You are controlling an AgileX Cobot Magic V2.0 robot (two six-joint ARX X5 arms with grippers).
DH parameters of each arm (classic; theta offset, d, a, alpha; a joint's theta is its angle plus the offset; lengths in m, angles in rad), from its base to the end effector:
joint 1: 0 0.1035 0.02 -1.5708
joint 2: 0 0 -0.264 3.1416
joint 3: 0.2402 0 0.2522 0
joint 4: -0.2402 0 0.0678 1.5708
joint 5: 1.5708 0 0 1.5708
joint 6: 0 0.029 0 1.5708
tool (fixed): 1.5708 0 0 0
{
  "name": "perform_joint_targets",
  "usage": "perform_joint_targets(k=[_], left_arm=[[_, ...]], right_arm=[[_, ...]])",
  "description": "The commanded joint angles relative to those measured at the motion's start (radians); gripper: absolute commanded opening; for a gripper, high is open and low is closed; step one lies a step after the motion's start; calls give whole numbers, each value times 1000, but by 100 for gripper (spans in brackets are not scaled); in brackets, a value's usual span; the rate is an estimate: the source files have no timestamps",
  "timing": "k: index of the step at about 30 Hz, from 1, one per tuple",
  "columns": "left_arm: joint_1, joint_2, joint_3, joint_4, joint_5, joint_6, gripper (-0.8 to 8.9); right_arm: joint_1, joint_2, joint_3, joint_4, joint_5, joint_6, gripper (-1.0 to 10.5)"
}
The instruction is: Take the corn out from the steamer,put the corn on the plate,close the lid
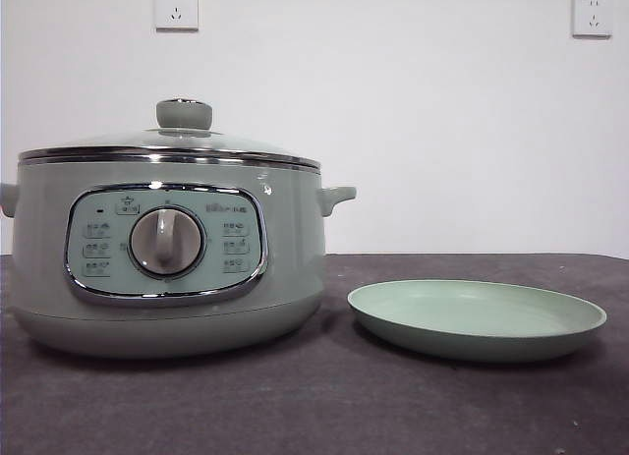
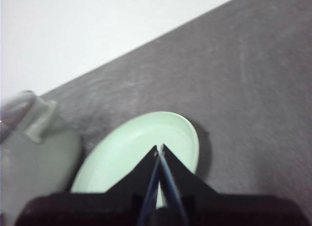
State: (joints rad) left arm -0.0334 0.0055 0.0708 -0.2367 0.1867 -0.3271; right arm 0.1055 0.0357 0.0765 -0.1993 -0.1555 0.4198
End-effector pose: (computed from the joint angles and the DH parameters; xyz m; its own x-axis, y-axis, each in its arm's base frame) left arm 0.0912 -0.0084 0.1644 0.9615 -0.2178 -0.1676 0.1494 0.9261 -0.3466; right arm 0.0927 0.0143 0.1676 0.9538 0.2567 -0.1559 -0.1699 0.8892 0.4248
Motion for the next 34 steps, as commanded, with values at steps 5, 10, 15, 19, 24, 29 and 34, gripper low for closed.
perform_joint_targets(k=[5, 10, 15, 19, 24, 29, 34], left_arm=[[1, 34, 161, -81, 2, -15, -8], [1, 127, 294, -151, 13, -1, -8], [1, 265, 434, -209, 107, 79, -8], [1, 382, 548, -269, 189, 151, -8], [0, 502, 661, -346, 244, 201, -4], [0, 581, 723, -371, 284, 201, -3], [0, 619, 734, -370, 321, 201, 16]], right_arm=[[0, 104, 185, -98, -3, -56, -4], [0, 250, 366, -198, -3, -142, -3], [0, 404, 542, -274, -4, -211, -2], [1, 523, 684, -372, -4, -254, 0], [1, 649, 825, -525, -42, -325, 0], [1, 746, 892, -621, -227, -394, 3], [1, 801, 893, -624, -361, -395, 214]])
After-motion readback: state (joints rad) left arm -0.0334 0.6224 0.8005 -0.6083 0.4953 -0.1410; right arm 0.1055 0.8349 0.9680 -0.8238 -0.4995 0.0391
